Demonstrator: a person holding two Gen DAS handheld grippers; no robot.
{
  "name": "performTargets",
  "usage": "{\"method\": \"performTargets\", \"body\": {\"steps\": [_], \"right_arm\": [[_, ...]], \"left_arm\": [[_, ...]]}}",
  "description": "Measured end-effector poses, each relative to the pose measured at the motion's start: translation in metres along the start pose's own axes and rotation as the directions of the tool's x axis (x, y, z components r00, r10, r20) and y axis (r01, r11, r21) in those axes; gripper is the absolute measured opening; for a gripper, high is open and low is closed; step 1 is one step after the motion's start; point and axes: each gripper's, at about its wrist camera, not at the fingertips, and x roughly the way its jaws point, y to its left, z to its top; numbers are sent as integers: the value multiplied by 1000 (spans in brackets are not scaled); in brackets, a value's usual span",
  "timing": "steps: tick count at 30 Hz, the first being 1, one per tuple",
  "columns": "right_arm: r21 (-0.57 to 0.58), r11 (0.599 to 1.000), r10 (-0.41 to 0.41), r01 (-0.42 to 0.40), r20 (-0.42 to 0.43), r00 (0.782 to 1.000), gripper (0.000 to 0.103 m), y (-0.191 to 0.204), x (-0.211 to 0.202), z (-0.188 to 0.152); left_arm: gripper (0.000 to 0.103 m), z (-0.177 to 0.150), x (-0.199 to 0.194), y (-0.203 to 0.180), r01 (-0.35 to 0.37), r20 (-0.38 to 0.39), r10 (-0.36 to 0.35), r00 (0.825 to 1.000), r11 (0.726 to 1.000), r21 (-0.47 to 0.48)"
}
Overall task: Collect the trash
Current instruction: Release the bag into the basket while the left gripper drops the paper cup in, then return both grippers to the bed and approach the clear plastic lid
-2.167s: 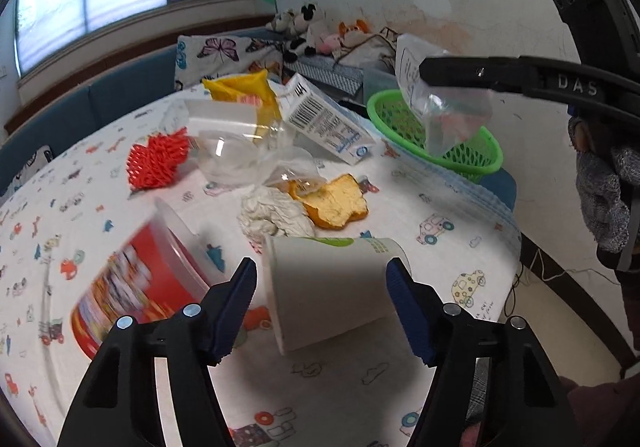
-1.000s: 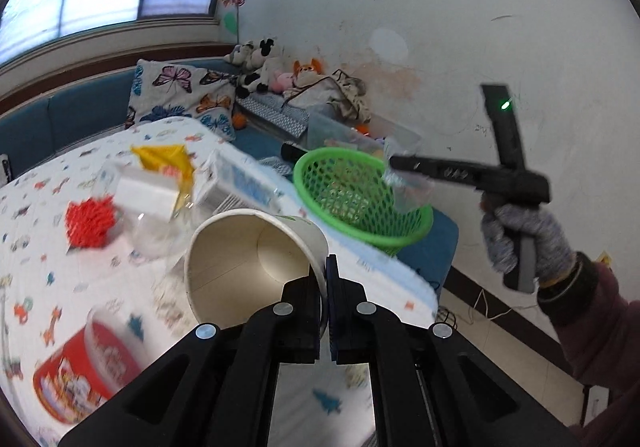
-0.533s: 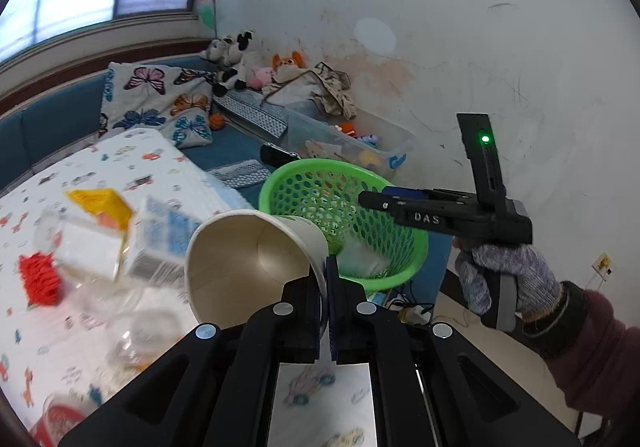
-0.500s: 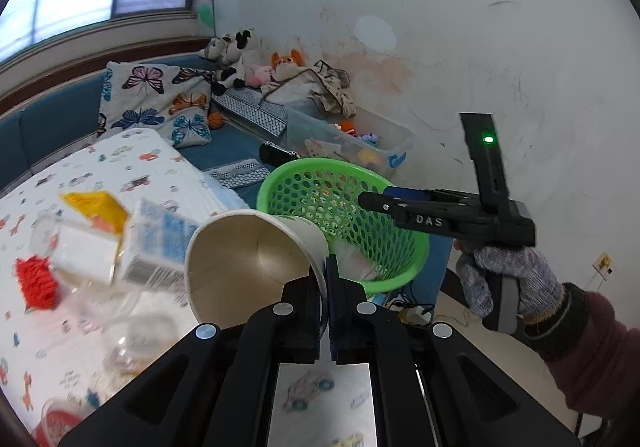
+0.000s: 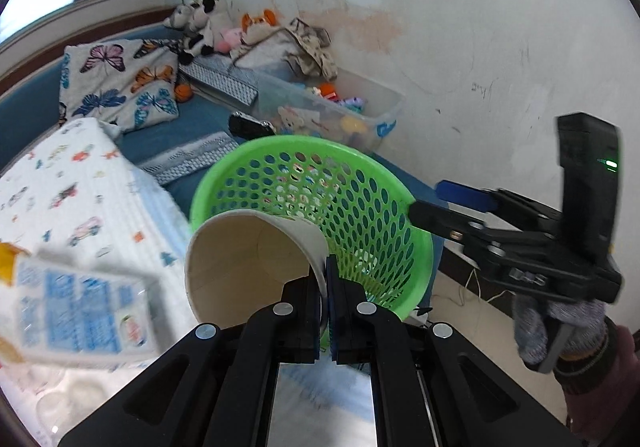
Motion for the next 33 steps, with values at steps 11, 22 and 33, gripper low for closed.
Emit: {"method": "performTargets", "body": {"steps": [11, 22, 33], "right_arm": [[30, 999, -16, 17, -21, 1000, 69, -15, -2, -14], [28, 1000, 0, 1, -26, 1000, 69, -8, -7, -21], [-30, 997, 71, -72, -25, 997, 75, 39, -20, -27]], "left_arm": [[24, 14, 37, -7, -14, -43, 15, 999, 1000, 7], [49, 4, 16, -3, -28, 6, 28, 1000, 999, -15], [63, -30, -58, 9, -72, 105, 75, 992, 997, -29]]}}
